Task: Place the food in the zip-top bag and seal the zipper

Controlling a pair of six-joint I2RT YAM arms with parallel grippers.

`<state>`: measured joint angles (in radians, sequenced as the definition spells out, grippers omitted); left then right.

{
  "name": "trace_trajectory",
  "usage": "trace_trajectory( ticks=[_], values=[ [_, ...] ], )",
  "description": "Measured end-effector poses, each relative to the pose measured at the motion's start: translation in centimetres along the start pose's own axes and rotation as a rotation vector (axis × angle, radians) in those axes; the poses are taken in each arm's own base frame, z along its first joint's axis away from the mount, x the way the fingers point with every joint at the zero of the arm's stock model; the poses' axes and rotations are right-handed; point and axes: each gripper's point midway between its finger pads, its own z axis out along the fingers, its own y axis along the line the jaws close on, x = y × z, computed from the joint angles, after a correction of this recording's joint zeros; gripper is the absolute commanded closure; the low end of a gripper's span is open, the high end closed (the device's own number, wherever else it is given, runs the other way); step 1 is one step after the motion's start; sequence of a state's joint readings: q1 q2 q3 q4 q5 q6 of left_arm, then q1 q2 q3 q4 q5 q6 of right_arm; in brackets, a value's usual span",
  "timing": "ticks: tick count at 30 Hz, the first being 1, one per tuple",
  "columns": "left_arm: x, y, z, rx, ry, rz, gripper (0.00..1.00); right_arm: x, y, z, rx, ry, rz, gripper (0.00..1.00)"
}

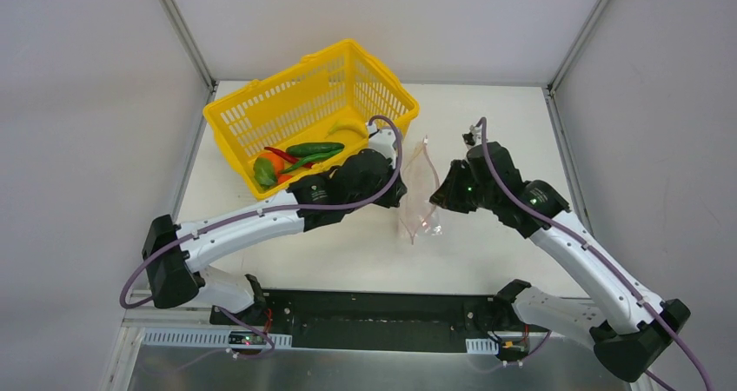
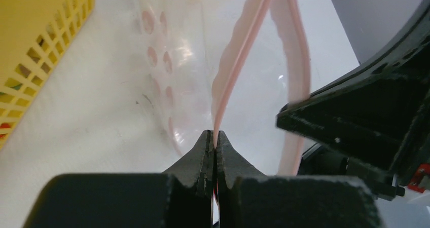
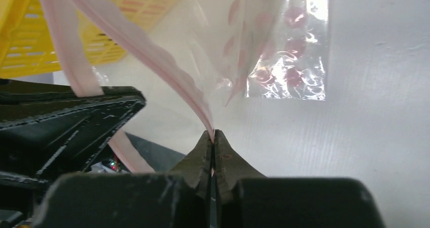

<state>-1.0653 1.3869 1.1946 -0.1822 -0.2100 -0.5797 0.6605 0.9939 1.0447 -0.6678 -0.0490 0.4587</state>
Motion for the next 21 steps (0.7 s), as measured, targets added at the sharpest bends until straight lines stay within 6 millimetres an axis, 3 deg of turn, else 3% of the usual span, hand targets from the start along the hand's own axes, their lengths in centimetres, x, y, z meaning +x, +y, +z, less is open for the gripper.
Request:
trace_trajectory(
  ticks=[4, 7, 10, 14, 17, 21],
  values=[
    [-0.7, 1.6, -1.4, -0.045, -0.024, 0.011, 1.0, -1.5, -0.9, -2.1, 0.084, -0.045, -0.051, 1.0],
    [-1.3, 2.2, -2.4, -0.041, -0.04, 0.008, 1.0, -3.8, 0.7, -5.5, 0.061, -0.101, -0.094, 1.0],
    [-1.9, 1.3, -2.7, 0.006, -0.038, 0.006, 1.0, -5.6, 2.6, -9.2, 0.008, -0.164, -0.115, 1.0],
    [-2.7, -0.8, -2.2, 0.075, -0.03, 0.002, 1.0, -6.7, 3.5, -12.6, -0.023, -0.222, -0.125, 1.0],
    [-2.5, -1.2, -1.0, 0.083, -0.015, 0.003, 1.0, -6.4, 2.6, -12.6, 0.007, -0.225, -0.12, 1.0],
    [-0.7, -0.5, 0.8, 0.044, 0.04, 0.015, 0.9, -4.2, 0.0, -8.4, 0.096, -0.145, -0.098, 1.0]
  ],
)
